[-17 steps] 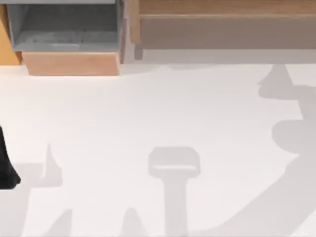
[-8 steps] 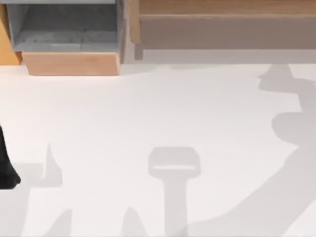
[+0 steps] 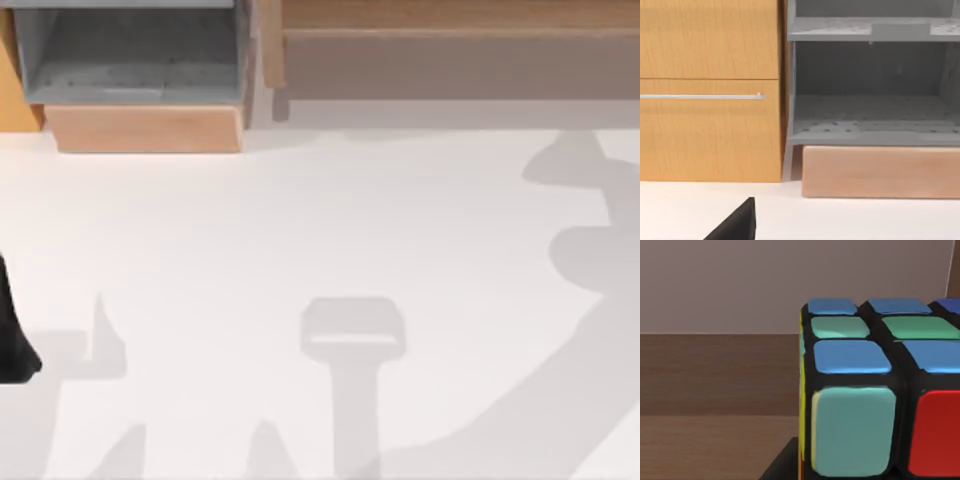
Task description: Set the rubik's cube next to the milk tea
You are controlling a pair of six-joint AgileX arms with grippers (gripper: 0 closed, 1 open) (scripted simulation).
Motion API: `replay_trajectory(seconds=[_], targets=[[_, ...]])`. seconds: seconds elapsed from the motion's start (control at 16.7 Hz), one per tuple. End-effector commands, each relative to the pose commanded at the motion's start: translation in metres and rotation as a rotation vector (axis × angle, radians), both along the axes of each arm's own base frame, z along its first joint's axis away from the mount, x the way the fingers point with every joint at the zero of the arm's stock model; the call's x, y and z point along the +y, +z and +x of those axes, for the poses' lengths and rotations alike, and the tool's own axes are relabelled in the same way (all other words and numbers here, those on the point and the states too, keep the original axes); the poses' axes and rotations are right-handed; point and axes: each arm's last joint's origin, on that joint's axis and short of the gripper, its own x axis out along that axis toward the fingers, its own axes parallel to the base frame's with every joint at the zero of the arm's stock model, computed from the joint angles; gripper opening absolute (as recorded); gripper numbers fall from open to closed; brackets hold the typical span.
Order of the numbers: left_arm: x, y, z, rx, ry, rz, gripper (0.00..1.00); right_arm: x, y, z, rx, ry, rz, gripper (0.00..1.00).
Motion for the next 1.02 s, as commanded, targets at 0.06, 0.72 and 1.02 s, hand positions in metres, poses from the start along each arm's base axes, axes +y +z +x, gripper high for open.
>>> replay_trajectory(seconds=[0.06,0.72,1.02], targets=[[0.000,0.000,0.000,0.000,0.000,0.000,1.00,0.000,0.000,0.000,0.000,0.000,0.000,0.17],[0.000,0.000,0.000,0.000,0.000,0.000,1.00,-0.001,0.001,-0.001,-0.001,-0.003,0.001,0.00],[0.000,0.000,0.000,0.000,0.000,0.000,1.00,-0.001,0.011,-0.001,-0.001,-0.003,0.001,0.00]])
